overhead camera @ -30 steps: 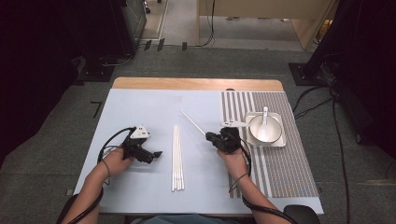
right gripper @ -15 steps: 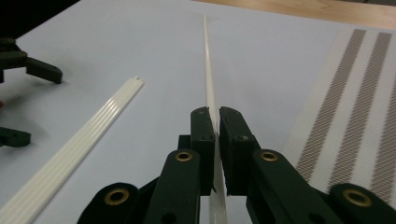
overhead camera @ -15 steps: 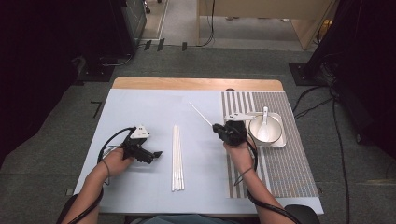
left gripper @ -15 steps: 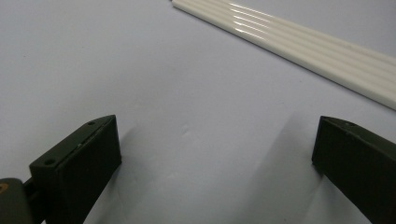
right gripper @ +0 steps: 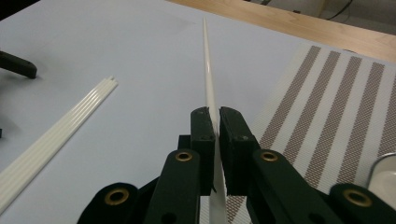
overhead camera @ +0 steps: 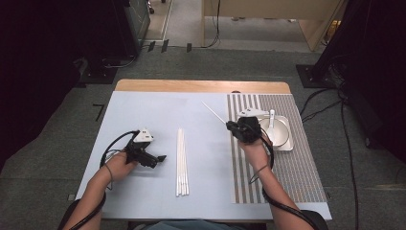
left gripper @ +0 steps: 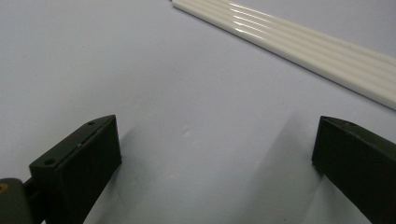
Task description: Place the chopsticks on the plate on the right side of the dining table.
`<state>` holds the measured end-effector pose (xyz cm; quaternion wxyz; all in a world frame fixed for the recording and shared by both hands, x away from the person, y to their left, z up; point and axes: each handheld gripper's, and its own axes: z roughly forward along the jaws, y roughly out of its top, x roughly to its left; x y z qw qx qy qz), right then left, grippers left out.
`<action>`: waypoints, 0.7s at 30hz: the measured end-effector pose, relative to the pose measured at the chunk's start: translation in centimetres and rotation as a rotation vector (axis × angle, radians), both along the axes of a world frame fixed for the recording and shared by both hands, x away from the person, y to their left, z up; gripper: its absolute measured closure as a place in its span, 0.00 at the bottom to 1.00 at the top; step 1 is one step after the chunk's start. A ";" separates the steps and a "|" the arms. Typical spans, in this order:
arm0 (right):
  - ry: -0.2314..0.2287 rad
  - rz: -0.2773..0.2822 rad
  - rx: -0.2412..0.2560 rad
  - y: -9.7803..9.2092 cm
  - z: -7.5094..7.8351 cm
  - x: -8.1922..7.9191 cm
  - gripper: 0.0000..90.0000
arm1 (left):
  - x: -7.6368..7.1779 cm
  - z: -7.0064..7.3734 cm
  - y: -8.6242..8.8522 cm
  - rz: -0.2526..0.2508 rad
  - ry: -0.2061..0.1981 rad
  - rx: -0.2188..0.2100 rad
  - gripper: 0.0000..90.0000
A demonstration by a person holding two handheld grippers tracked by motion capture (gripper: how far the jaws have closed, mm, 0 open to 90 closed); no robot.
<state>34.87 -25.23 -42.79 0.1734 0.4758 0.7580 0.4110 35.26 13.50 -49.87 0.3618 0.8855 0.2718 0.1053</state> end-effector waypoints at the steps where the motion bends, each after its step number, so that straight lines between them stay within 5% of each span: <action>1: 0.002 -0.003 -0.001 -0.5 0.2 0.1 0.95 | 0.0 0.0 0.0 -0.001 0.000 0.001 0.01; 21: 0.008 -0.041 -0.005 -4.9 2.0 -0.2 0.95 | 0.0 0.0 0.0 -0.001 0.001 0.001 0.01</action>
